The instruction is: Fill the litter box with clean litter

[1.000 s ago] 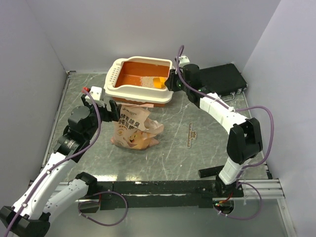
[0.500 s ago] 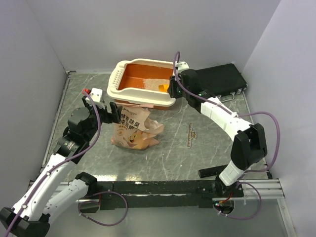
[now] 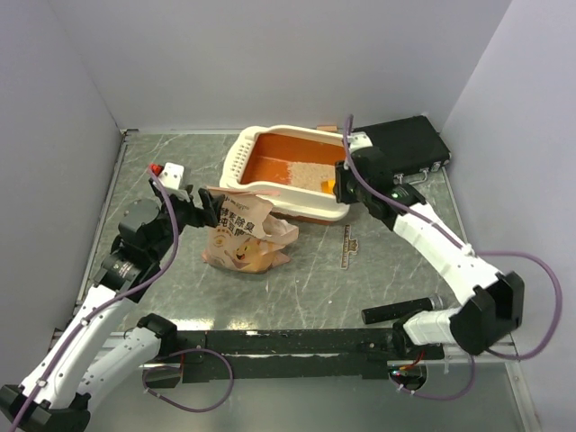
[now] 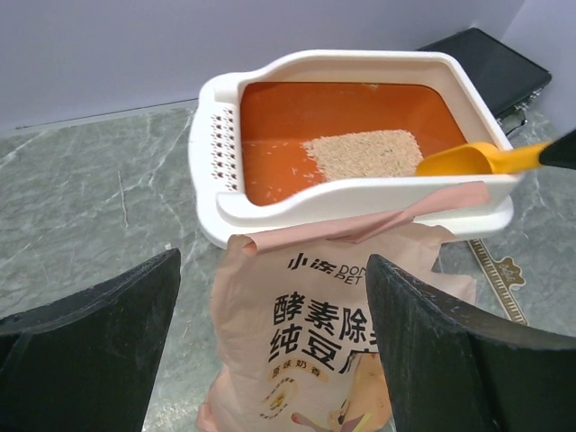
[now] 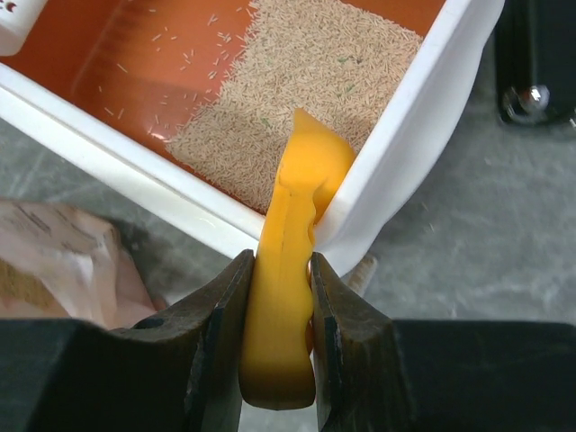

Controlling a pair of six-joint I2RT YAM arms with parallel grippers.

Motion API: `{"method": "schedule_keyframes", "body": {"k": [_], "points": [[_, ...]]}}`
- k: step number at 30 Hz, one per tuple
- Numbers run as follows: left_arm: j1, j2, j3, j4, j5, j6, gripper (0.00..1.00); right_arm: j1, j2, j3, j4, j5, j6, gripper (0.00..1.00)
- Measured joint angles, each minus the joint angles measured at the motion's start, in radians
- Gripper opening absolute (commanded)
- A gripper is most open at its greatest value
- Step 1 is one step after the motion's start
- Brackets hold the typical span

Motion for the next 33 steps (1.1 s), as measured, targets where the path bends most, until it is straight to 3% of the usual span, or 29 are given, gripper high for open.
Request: {"method": "schedule_keyframes", "body": {"k": [10, 16, 22, 33], "points": [[0.000, -0.033, -0.008, 0.004, 0.077, 0.028, 0.90, -0.001, -0.306, -0.043, -0.124, 0.035, 0.001, 0.00], [0.000, -0.028, 0.013, 0.001, 0.118, 0.129, 0.91, -0.002, -0.458, -0.023, -0.110, -0.090, 0.021, 0.00], [0.000, 0.095, 0.166, -0.089, 0.246, 0.333, 0.92, 0.030, -0.499, -0.052, -0.111, -0.228, 0.034, 0.00], [0.001, 0.454, 0.566, -0.477, 0.449, 0.600, 0.90, 0.138, -0.591, -0.251, -0.105, -0.306, 0.065, 0.00]]}}
